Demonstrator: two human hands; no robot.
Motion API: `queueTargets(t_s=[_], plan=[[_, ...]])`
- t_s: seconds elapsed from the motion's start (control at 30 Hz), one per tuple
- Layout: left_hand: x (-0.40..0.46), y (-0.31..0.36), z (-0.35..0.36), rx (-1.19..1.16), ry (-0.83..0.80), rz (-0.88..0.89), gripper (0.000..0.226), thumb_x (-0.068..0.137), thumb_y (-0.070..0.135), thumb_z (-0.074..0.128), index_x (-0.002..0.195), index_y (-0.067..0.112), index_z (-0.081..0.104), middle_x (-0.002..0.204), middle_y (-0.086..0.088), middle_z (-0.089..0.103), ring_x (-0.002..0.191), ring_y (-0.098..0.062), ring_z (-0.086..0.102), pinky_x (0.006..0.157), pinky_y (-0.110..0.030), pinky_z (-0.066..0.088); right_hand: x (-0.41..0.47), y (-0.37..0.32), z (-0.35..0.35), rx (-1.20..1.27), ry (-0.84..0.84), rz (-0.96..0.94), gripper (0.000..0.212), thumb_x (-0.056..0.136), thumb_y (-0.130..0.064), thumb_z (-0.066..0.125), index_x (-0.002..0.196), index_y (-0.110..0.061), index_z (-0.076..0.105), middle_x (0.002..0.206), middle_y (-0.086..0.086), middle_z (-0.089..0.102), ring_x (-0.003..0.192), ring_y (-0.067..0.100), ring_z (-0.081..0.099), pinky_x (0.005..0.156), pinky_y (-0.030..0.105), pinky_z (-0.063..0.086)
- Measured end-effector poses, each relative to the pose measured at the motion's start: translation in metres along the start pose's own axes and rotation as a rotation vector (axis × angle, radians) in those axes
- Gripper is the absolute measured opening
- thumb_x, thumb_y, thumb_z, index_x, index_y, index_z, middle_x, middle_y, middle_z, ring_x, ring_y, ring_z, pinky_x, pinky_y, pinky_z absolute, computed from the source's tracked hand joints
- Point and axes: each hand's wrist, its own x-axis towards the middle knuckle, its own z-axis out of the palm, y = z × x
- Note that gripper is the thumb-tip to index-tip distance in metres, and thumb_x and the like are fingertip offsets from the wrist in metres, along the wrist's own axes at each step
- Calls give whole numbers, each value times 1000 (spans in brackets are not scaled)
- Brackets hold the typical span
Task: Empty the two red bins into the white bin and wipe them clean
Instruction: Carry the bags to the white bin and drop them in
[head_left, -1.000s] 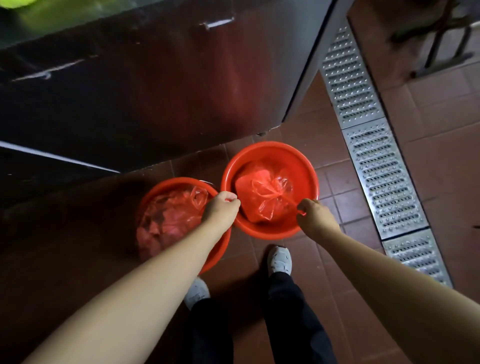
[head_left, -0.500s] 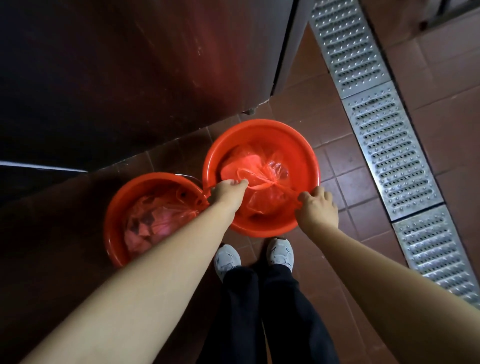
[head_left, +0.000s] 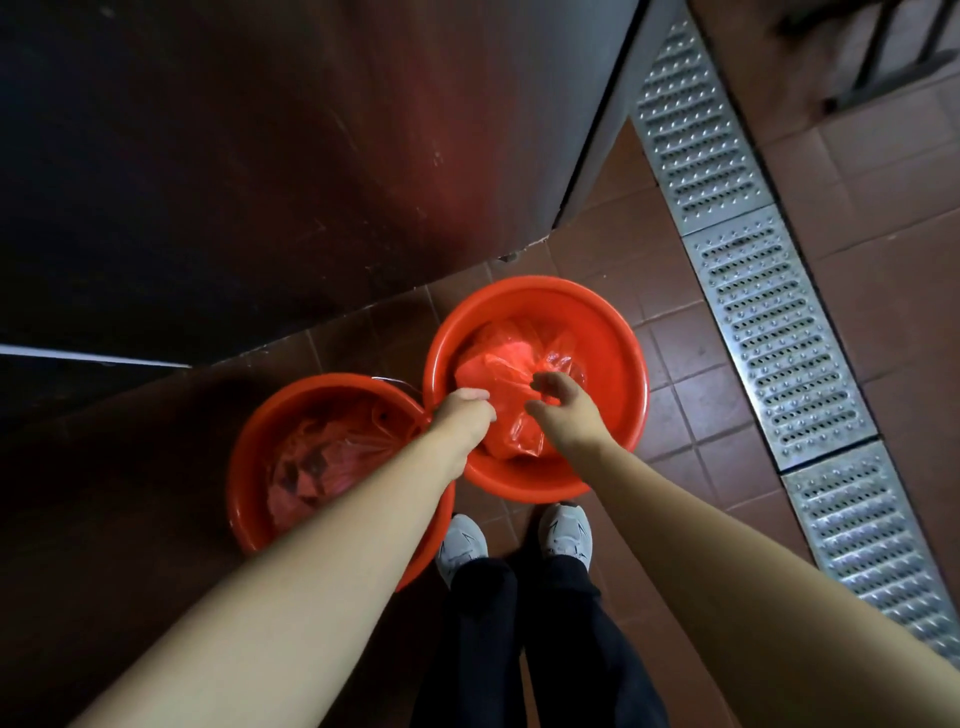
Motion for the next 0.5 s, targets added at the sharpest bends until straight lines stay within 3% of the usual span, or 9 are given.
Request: queueTargets(t_s=[0.07, 0.17, 0.3, 0.4, 0.5], plan=[[8, -2, 0, 5, -11, -3, 52, 88, 6, 56, 138, 20, 52, 138, -10, 53, 124, -27, 50, 108, -39, 40, 8, 2, 12, 9, -47, 15, 59, 87, -8, 60, 143, -22, 50, 138, -2, 57, 119, 24, 61, 103, 37, 49], [19, -1, 3, -13, -57, -34, 61, 87, 8, 55, 145, 23, 44, 140, -10, 50, 125, -26, 49, 109, -40, 39, 22, 14, 28, -169, -87, -29, 71, 87, -10, 59, 153, -25, 37, 150, 0, 49, 132, 21, 52, 109, 30, 40], [33, -5, 6, -9, -110, -33, 59, 84, 5, 56, 140, 22, 49, 131, -8, 53, 122, -25, 49, 105, -36, 40, 36, 27, 45, -302, -72, -64, 70, 88, -15, 62, 152, -24, 37, 144, 4, 55, 131, 25, 53, 93, 20, 36], [36, -15, 2, 13, -94, -3, 37, 83, 4, 57, 115, 20, 64, 106, -3, 62, 106, -23, 55, 92, -31, 45, 40, 29, 48, -326, -7, -31, 48, 87, -19, 63, 134, -21, 56, 118, 7, 70, 111, 28, 64, 81, 24, 42], [28, -28, -6, 32, -32, 31, 39, 85, 3, 58, 122, 13, 63, 116, -9, 66, 110, -25, 60, 98, -34, 48, 31, 25, 40, -420, 41, -2, 12, 86, -25, 63, 97, -21, 64, 97, 8, 72, 98, 29, 65, 73, 26, 39]])
